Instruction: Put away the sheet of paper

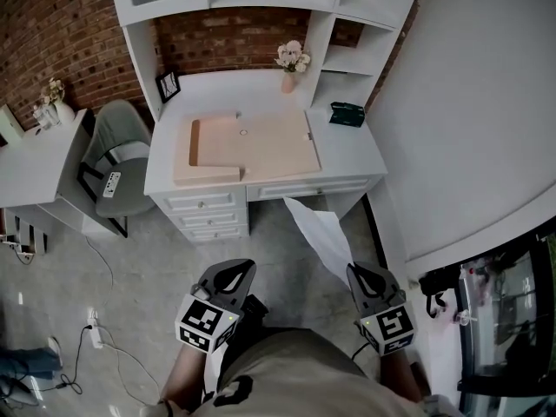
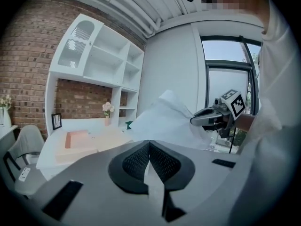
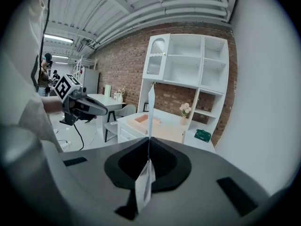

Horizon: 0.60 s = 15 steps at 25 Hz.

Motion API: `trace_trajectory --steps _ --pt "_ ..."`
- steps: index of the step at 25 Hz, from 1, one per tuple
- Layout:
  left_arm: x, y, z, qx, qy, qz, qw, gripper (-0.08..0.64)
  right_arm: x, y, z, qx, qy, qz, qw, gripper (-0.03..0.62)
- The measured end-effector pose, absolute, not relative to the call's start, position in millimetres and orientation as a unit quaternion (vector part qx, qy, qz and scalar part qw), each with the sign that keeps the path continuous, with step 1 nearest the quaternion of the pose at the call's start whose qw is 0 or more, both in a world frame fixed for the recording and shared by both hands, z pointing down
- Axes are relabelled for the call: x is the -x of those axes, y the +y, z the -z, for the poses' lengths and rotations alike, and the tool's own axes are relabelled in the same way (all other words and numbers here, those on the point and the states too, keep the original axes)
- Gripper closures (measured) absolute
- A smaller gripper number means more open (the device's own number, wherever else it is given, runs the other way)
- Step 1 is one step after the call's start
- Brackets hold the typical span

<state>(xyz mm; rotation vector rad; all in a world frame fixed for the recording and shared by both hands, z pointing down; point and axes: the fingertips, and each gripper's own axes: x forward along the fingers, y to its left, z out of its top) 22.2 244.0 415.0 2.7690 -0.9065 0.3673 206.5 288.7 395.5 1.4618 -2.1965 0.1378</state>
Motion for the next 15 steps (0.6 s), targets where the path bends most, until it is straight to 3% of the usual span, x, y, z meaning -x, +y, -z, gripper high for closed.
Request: trace_trajectory --steps 15 --pt "55.2 219.1 -423.1 -0.925 -0.342 -0.104 0.133 0.543 -133.7 245.2 -391.7 -0.52 -0.816 -0.038 0.25 0.565"
